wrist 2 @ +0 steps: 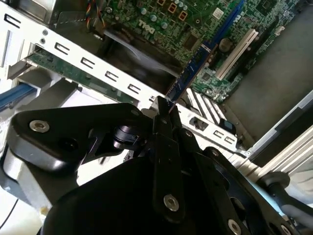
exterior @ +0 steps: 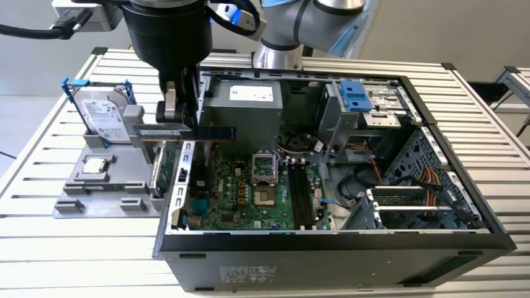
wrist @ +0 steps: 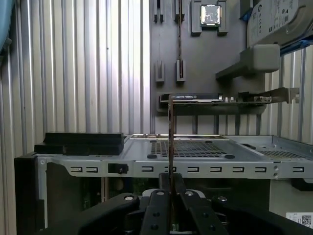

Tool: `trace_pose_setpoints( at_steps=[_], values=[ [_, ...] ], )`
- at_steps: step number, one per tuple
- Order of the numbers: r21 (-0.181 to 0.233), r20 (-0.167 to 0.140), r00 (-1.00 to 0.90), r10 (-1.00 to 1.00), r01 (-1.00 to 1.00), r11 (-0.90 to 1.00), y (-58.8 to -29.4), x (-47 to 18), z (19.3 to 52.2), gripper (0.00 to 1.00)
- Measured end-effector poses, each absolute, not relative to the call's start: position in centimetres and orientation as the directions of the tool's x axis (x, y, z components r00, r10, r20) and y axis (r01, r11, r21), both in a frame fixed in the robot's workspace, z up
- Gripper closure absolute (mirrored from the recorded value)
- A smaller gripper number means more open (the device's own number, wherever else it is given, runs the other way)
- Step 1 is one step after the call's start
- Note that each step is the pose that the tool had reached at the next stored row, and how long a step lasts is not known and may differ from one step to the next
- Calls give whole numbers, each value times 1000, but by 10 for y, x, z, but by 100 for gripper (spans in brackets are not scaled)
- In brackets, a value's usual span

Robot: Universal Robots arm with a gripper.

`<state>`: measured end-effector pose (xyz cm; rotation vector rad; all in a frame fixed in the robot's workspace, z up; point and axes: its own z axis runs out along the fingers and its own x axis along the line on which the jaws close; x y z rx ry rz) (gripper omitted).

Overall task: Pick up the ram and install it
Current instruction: 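Pick up the ram and move it above insertion slot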

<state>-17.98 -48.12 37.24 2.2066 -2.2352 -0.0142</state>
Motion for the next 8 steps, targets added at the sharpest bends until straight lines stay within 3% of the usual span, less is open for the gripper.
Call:
trace_pose_setpoints(
  at_steps=[8],
  values=[
    [7, -6, -13, -1000, -1000, 13, -481, -168, 372, 100]
  ],
)
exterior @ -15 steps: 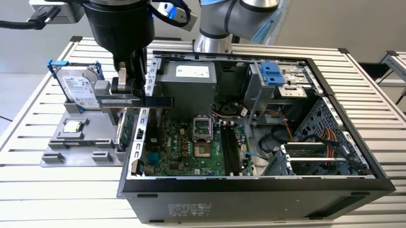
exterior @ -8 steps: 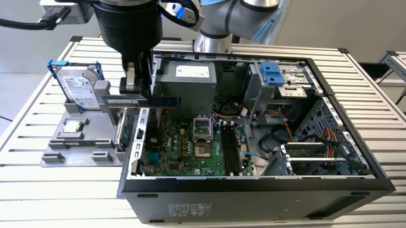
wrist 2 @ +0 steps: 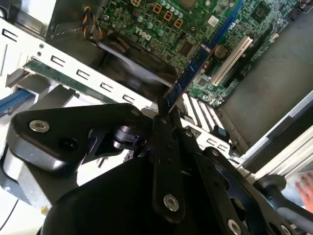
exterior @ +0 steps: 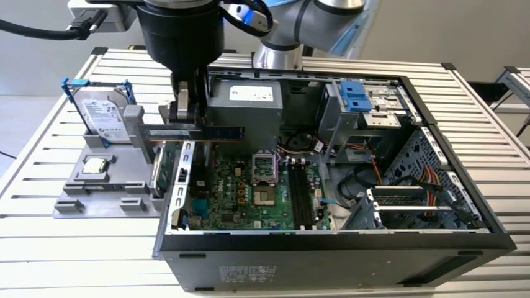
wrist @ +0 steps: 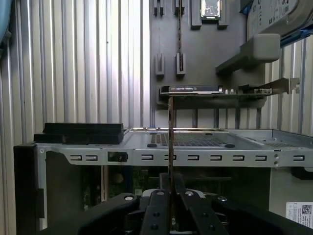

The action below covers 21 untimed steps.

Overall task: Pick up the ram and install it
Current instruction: 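Pick up the ram and move it above insertion slot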

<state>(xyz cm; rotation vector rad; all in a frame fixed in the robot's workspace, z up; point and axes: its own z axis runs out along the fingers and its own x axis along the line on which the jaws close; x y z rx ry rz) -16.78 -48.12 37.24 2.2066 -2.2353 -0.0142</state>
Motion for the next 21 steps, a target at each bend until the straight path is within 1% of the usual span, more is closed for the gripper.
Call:
trace_pose_setpoints(
  at_steps=[21],
  values=[
    [7, -5, -13, -1000, -1000, 13, -481, -141, 372, 100]
  ],
)
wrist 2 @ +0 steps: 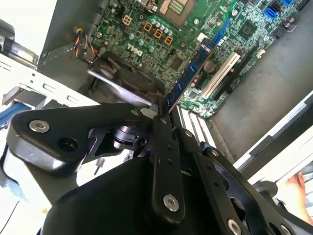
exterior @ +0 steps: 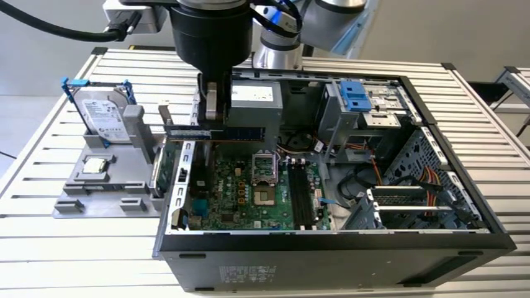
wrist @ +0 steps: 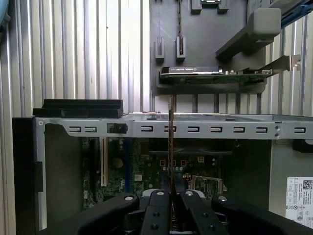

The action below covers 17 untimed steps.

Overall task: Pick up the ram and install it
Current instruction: 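Pick up the ram and move it above insertion slot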

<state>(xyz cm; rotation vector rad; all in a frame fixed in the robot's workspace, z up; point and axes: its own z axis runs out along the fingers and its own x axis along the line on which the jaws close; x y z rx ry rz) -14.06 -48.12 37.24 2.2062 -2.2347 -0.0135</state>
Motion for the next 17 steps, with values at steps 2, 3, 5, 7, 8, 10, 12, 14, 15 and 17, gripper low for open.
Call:
trace_pose_setpoints(
  at_steps=[2, 3, 5, 7, 8, 10, 12, 14, 15, 17],
  values=[
    [7, -5, -13, -1000, -1000, 13, -481, -137, 372, 100],
    [7, -5, -13, -1000, -1000, 13, -481, -136, 372, 100],
    [7, -4, -13, -1000, -1000, 13, -481, -133, 372, 100],
    [7, -4, -13, -1000, -1000, 13, -481, -129, 372, 100],
    [7, -4, -13, -1000, -1000, 13, -481, -127, 372, 100],
    [7, -4, -13, -1000, -1000, 13, -481, -123, 372, 100],
    [7, -4, -13, -1000, -1000, 13, -481, -119, 372, 100],
    [7, -4, -13, -1000, -1000, 13, -481, -114, 372, 100],
    [7, -4, -13, -1000, -1000, 13, -481, -111, 372, 100],
    [7, -4, -14, -1000, -1000, 14, -481, -106, 372, 100]
  ],
)
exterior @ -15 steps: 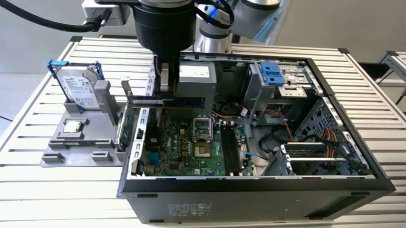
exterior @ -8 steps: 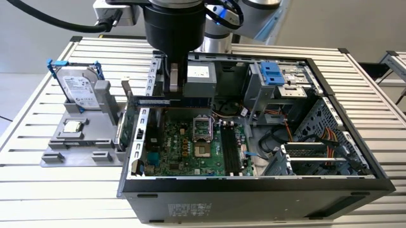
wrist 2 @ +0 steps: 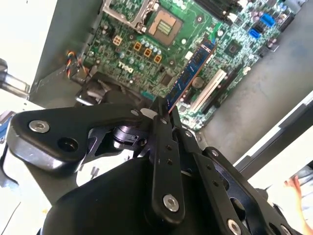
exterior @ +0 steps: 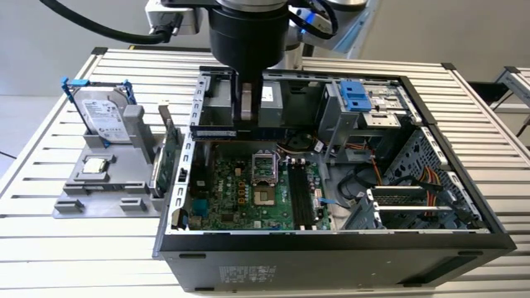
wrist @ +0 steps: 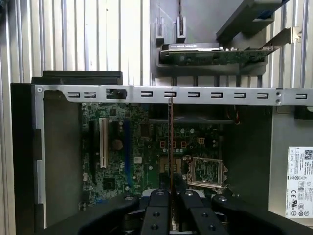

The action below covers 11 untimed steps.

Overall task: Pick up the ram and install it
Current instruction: 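Pick up the ram and move it above insertion slot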

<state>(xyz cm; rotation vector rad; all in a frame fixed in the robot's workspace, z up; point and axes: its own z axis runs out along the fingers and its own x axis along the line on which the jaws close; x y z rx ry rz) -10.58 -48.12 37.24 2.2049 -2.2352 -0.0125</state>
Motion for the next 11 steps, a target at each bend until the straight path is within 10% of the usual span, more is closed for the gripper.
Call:
trace_pose_setpoints(
  at_steps=[11],
  values=[
    [7, -4, -20, -1000, -1000, 19, -481, -75, 372, 100]
  ],
)
